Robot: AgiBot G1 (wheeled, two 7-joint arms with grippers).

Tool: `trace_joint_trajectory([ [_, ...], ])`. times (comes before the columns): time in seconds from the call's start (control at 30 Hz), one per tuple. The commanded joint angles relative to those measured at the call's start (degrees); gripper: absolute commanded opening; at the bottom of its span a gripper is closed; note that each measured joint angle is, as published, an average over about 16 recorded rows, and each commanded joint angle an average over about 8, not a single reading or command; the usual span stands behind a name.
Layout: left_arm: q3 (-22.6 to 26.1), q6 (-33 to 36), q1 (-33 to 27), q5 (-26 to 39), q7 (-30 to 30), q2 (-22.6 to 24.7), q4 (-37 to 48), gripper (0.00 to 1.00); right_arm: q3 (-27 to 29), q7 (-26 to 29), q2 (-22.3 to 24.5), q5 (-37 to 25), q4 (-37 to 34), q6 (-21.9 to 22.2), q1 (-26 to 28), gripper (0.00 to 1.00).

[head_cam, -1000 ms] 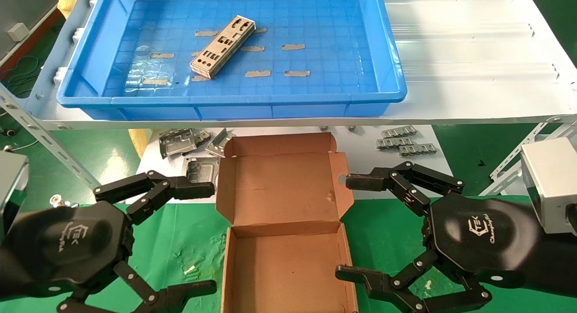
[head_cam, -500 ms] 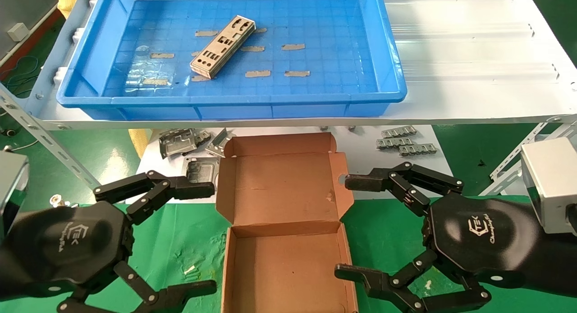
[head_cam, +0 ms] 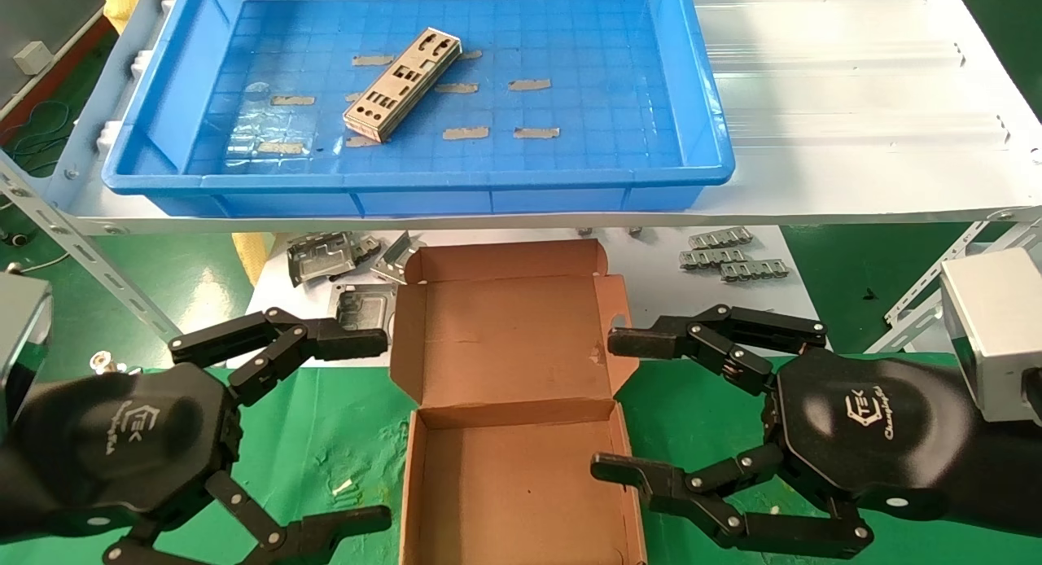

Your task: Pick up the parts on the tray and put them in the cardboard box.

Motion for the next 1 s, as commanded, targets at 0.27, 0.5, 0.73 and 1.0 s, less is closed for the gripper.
trace_joint_trajectory([
  [0.27, 0.00, 0.00, 0.00, 0.00, 0.00, 0.00, 0.00, 1.00, 0.00, 0.00, 0.00, 0.00, 0.00, 0.00, 0.00, 0.00],
  [0.5, 0.00, 0.00, 0.00, 0.00, 0.00, 0.00, 0.00, 1.00, 0.00, 0.00, 0.00, 0.00, 0.00, 0.00, 0.00, 0.00],
  [0.73, 0.00, 0.00, 0.00, 0.00, 0.00, 0.00, 0.00, 1.00, 0.00, 0.00, 0.00, 0.00, 0.00, 0.00, 0.00, 0.00],
  [1.0, -0.13, -0.57, -0.62, 0.40, -0.07, -0.10, -0.08, 1.00, 0.00, 0.00, 0.00, 0.00, 0.00, 0.00, 0.00, 0.00],
])
